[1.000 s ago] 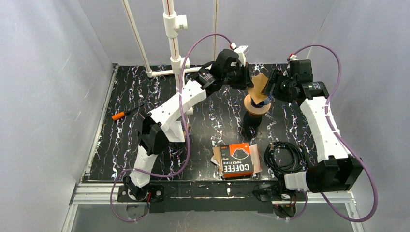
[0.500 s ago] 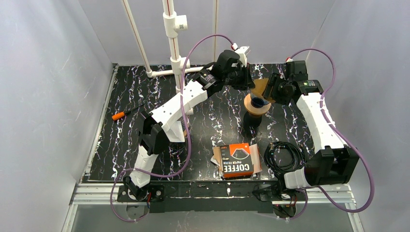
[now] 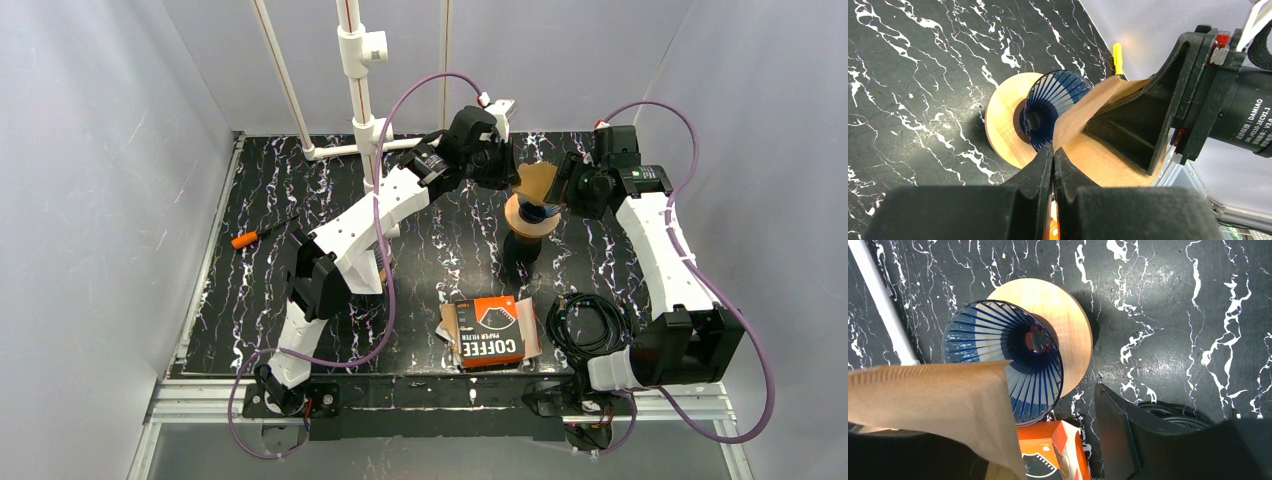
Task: Place the coffee filter in the dripper
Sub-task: Place the coffee filter in the coffee dripper.
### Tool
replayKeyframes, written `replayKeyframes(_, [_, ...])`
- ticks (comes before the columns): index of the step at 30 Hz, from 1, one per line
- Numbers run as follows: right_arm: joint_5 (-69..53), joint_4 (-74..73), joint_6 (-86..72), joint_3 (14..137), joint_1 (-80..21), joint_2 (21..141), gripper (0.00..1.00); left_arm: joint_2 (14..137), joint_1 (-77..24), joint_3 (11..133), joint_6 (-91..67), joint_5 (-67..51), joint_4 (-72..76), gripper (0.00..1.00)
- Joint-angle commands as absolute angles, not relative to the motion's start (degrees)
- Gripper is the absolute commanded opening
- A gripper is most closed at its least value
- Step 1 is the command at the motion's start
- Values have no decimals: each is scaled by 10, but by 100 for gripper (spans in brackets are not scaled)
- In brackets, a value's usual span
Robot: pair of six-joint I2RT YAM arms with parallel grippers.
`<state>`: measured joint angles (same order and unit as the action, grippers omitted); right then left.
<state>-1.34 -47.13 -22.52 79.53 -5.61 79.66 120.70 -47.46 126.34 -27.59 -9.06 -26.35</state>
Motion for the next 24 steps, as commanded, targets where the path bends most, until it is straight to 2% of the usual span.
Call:
replayKeyframes(1, [-28,-483,-220,832,-47,786,73,1197,-472,1268,-275,-103,-257,2])
replayKeyframes(6, [-66,-472,-230,839,-39,790,77,1201,-473,1270,-282,-120,-250,2])
replayKeyframes(12, [-93,-456,-236,840,-33,797,76,1206,-472,1274,-282,-114,-255,2])
replayKeyframes(22, [-73,-455,-245,824,-18,816,69,1225,-472,1279,-285,-116,-263,4])
replayKeyframes(24, [-72,-458,-242,825,-11,819,64,1227,-472,1278,-284,-115,-266,4])
